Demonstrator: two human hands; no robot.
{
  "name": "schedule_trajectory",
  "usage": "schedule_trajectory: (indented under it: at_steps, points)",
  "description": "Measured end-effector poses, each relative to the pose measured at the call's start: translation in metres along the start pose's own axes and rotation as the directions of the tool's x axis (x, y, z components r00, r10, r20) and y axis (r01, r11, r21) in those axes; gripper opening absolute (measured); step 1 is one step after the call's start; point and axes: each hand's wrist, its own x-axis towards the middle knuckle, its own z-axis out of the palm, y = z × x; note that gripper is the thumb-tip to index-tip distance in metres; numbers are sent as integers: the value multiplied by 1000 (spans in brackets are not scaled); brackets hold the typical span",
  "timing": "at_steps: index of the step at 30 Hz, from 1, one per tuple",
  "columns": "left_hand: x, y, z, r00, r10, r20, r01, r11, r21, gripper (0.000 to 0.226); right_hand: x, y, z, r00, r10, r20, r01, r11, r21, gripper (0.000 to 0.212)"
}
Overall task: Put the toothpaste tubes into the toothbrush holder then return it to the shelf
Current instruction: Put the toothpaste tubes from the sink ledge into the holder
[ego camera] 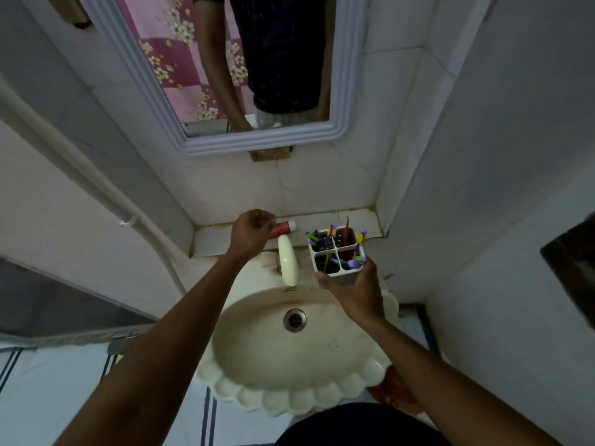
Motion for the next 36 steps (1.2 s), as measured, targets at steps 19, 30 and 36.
schedule_trajectory:
  at_steps: [19, 30, 36]
  points:
    - [18, -44, 35, 966, 16, 257, -199, 681, 704, 41, -29, 26, -20, 1000, 6, -22, -6, 1000, -16, 128]
    - [-37, 41, -12, 950, 73, 303, -27, 988, -151, 33, -34, 26, -33, 1000, 16, -24, -17, 999, -30, 124]
    - [-46, 89, -41, 945, 221, 242, -189, 970, -150, 35, -10, 11, -14, 999, 34, -11, -34, 999, -12, 122]
